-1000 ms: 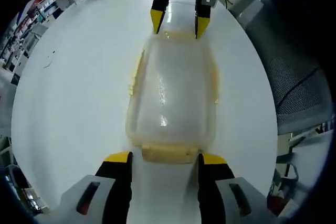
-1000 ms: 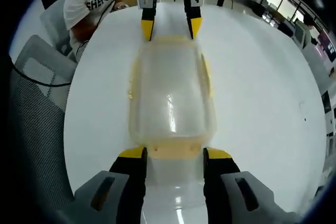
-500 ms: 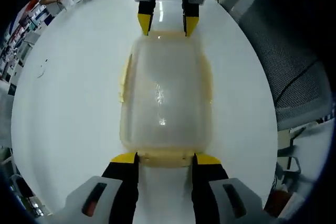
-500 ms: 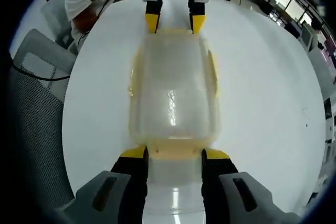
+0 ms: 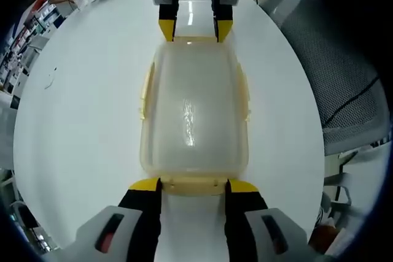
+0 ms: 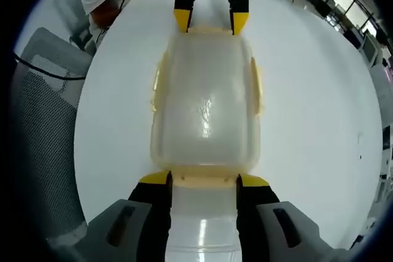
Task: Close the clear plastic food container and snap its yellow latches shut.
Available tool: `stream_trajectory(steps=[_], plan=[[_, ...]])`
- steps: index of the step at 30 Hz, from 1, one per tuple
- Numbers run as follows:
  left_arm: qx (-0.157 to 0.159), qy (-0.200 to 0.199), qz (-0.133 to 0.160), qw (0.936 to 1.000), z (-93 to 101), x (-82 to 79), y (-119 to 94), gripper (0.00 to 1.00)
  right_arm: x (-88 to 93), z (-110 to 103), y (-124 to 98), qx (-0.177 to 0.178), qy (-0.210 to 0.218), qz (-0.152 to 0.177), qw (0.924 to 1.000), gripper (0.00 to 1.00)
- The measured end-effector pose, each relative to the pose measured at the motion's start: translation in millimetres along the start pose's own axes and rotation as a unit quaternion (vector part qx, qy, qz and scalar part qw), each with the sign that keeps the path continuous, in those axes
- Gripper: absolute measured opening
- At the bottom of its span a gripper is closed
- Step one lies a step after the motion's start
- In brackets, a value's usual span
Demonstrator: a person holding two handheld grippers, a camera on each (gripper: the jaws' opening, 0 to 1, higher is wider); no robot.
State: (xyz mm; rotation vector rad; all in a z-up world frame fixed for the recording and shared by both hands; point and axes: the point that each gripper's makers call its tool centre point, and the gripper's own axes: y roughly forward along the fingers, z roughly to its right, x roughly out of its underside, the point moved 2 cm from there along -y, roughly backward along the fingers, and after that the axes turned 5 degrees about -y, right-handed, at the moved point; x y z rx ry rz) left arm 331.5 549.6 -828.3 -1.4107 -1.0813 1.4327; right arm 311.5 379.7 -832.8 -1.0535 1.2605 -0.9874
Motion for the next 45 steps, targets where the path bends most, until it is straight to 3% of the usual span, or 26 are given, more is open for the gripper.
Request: stream_trajectory(steps=[7,10,14,19,22,25,45], plan=[[-0.002,-0.019,0.014,0.9997,1.0,1.4,-1,0.37,-1.1,1,1,-0.003,0.003,-0.019,0.9998,0.39],[-0.003,-0.021,0.013,0.9997,1.9,0.7,-1,0.37,-0.4,1,0,-0.001,0.004,-0.017,0.9998,0.38],[-0.006,-0.013,-0.011,0.9998,4.2,-2.0,0,0.34,1.9,0,-2,0.002,0.006,0.001,1.0,0.37],[0.007,-0.028,-0.011,0.9995,10.0,-2.5,0,0.34,3.9,-2,-3,-0.01,0.004,0.014,0.9998,0.37],[0.011,-0.046,-0.003,0.9989,14.7,-4.3,0,0.34,6.1,-4,-2,-0.003,-0.017,0.003,0.9998,0.37],[0.001,-0.043,0.009,0.999,14.9,-5.7,-5,0.34,6.8,-4,-4,-0.003,-0.014,0.005,0.9999,0.37],[-0.001,-0.044,0.017,0.9989,16.2,-3.8,-26,0.34,-5.8,-5,-22,-0.006,-0.007,0.023,0.9997,0.37]])
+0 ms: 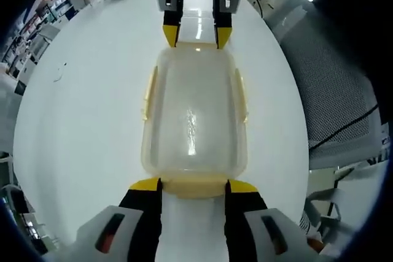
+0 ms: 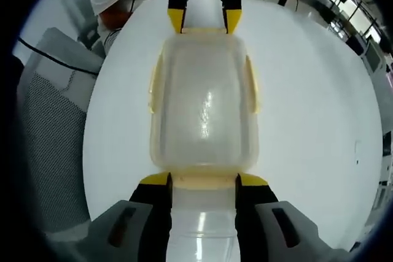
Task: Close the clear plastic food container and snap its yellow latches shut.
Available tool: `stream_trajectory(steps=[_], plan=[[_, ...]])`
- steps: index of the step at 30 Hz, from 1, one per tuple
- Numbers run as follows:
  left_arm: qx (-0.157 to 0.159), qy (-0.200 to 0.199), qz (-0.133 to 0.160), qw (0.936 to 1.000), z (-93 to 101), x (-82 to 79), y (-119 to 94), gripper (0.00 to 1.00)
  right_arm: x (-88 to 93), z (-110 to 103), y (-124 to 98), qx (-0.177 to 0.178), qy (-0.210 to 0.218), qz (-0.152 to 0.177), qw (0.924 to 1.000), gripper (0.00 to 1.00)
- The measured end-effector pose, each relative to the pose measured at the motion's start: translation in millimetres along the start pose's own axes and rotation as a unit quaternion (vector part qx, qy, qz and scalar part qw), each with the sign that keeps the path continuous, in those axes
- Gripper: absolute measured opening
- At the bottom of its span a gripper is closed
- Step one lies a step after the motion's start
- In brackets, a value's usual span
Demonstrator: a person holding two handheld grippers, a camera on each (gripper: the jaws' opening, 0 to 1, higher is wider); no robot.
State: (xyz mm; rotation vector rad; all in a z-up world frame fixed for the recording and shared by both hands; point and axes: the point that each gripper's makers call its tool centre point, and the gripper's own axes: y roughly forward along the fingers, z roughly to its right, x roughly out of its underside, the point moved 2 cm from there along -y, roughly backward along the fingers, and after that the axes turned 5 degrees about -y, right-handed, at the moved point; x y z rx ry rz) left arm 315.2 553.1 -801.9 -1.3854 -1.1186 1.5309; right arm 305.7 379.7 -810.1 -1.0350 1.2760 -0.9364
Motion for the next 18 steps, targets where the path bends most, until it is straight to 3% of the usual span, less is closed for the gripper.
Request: stream_trajectory(steps=[18], plan=[[-0.03,-0.003,0.0,0.9995,-1.7,-15.3,-25,0.34,-3.4,1,-36,0.01,-0.003,0.002,0.9999,0.37]])
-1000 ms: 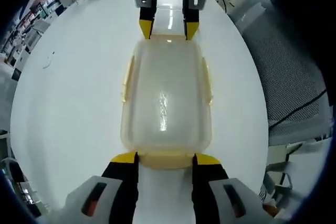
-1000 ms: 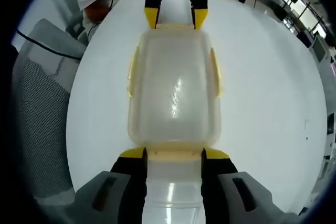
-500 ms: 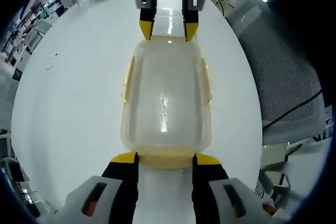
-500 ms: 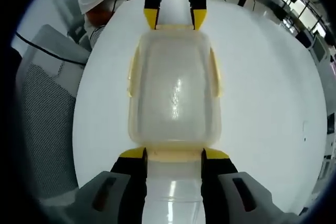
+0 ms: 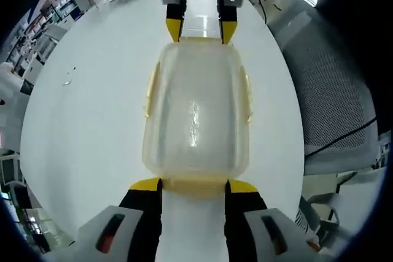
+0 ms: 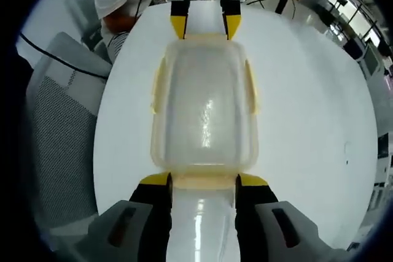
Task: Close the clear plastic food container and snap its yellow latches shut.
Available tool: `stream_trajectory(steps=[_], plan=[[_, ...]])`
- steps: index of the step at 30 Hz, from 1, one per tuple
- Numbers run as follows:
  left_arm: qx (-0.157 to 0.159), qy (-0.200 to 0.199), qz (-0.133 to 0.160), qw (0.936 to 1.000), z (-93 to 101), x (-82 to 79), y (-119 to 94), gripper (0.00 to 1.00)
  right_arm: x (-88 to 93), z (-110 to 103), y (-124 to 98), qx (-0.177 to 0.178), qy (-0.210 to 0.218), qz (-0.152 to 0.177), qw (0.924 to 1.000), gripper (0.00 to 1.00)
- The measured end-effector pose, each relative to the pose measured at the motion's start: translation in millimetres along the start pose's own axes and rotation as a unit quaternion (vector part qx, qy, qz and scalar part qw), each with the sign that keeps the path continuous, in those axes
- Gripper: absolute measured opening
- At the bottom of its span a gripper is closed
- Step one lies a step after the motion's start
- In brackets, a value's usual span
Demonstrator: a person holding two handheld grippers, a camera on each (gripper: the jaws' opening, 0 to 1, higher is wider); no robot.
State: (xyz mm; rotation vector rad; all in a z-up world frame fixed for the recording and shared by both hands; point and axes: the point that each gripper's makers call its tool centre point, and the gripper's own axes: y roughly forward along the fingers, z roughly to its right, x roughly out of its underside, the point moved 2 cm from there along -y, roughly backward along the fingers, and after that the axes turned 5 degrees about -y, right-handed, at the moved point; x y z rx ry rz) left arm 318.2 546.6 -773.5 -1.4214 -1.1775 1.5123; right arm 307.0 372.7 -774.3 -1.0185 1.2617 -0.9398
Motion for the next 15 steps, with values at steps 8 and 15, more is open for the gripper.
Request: stream_trajectory(steps=[8,15], plan=[[-0.01,0.01,-0.005,0.9999,-3.0,-2.0,-12,0.34,-6.2,0,-11,0.011,0.004,0.005,0.9999,0.37],[-0.008,0.011,0.001,0.9999,-3.4,-3.3,-14,0.34,-6.2,0,-14,0.015,0.005,0.004,0.9999,0.37]])
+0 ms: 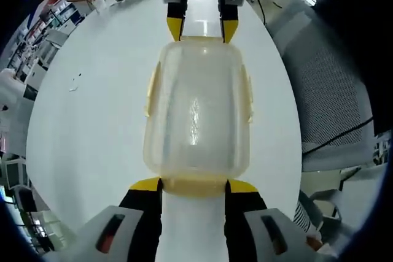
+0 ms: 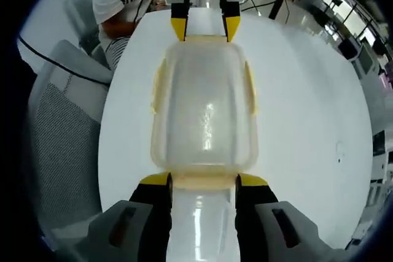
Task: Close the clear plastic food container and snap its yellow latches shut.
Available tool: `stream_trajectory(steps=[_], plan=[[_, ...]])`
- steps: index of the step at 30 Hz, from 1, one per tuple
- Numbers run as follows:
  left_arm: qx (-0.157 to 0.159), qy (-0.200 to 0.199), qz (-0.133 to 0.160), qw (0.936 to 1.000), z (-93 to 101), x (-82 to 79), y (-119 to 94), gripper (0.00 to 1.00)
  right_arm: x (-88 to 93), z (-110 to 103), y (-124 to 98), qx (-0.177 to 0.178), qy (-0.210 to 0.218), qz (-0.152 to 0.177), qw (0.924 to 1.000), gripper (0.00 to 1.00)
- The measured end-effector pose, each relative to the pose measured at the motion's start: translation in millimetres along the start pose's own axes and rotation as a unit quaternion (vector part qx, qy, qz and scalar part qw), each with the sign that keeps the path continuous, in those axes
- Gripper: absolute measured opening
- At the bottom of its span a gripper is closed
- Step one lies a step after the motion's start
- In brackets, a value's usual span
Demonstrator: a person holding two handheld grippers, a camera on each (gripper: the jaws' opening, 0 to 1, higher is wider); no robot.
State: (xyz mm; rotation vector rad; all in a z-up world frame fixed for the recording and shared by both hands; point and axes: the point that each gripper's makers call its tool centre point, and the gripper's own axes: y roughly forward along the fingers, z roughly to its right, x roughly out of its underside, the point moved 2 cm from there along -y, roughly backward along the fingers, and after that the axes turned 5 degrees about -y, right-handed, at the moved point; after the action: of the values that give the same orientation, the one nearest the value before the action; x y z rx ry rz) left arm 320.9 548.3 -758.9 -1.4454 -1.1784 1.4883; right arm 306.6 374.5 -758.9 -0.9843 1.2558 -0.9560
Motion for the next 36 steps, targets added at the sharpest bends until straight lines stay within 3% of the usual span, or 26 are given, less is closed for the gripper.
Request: stream_trajectory(steps=[22,36], plan=[[0.01,-0.001,0.013,0.9999,3.2,-18.4,4,0.33,16.8,-4,-8,0.003,0.001,-0.009,1.0,0.37],[0.024,-0.003,0.029,0.9993,6.2,-41.1,13,0.33,41.3,-6,-16,-0.004,0.005,-0.012,0.9999,0.37]])
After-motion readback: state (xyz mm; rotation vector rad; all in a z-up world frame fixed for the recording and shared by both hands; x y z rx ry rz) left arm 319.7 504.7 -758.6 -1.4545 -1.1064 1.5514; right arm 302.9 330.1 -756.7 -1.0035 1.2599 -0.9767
